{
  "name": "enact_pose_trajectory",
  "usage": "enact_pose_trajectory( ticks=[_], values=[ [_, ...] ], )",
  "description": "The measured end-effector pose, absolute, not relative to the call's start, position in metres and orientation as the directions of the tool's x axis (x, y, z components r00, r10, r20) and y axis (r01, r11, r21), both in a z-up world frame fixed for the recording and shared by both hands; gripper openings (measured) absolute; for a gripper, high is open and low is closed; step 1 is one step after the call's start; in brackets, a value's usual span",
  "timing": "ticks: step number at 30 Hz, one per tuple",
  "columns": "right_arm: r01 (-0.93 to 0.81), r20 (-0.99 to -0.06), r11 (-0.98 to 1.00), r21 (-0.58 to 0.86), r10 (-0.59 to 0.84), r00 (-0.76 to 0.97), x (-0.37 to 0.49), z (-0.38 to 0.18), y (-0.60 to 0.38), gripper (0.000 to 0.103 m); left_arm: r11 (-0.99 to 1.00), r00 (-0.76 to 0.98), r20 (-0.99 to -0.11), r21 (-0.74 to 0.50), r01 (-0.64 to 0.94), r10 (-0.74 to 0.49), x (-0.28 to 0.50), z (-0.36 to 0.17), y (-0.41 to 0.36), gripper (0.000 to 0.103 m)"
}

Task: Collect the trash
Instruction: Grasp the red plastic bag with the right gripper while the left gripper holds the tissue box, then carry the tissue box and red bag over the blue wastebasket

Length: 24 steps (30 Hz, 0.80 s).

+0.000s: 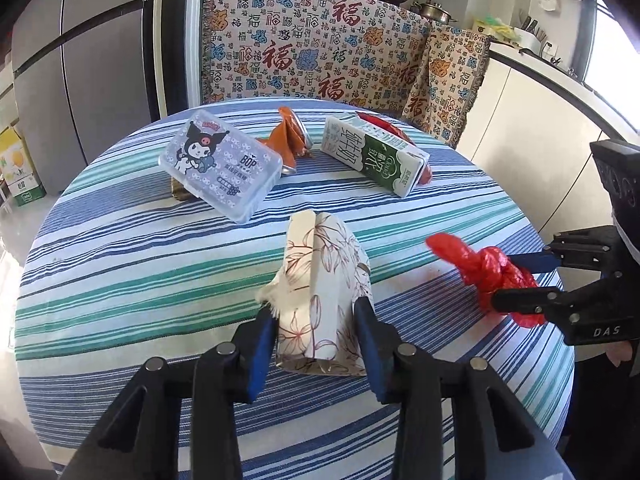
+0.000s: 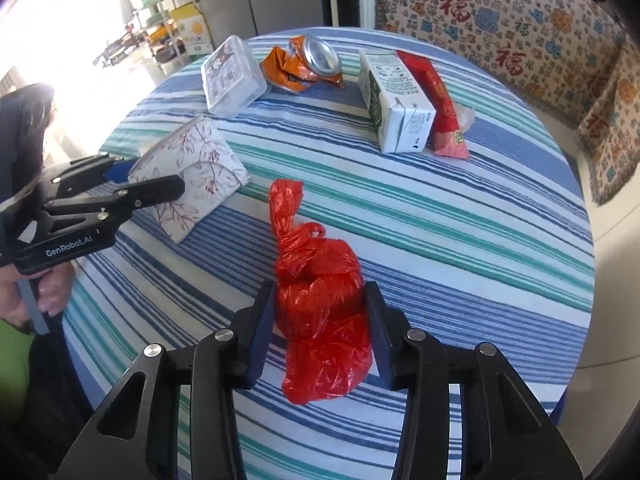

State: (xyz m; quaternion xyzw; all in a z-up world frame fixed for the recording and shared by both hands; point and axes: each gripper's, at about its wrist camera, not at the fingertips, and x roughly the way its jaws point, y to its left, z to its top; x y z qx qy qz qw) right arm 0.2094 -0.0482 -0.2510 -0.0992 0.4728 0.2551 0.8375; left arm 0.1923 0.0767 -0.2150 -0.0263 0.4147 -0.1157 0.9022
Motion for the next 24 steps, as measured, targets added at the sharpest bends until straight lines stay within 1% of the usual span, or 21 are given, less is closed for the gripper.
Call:
enact_pose_trajectory(
  ticks=[5, 14, 18, 24],
  values=[
    [-0.463, -0.829, 0.876, 0.134, 0.355, 0.432, 0.202, -0.249, -0.071, 0.045, 0.968, 0.637, -0.730, -0.166, 0.187, -0.248, 0.188, -0.212, 0.070, 0.036],
    [-0.389, -0.808, 0.899, 0.201, 0.377, 0.454, 0.186, -0.250, -0.105, 0.045, 0.959, 0.631, -0.726, -0.159, 0.233, -0.274, 0.179, -0.214, 0.044, 0.036],
    [-0.362, -0.784, 0.901, 0.240, 0.400, 0.474, 0.176, -0.248, -0.114, 0.045, 0.956, 0.628, -0.723, -0.181, 0.231, -0.289, 0.177, -0.213, 0.036, 0.036],
    [-0.322, -0.751, 0.900, 0.294, 0.426, 0.505, 0.169, -0.242, -0.136, 0.045, 0.954, 0.638, -0.711, -0.180, 0.242, -0.296, 0.173, -0.204, 0.016, 0.036]
  ],
)
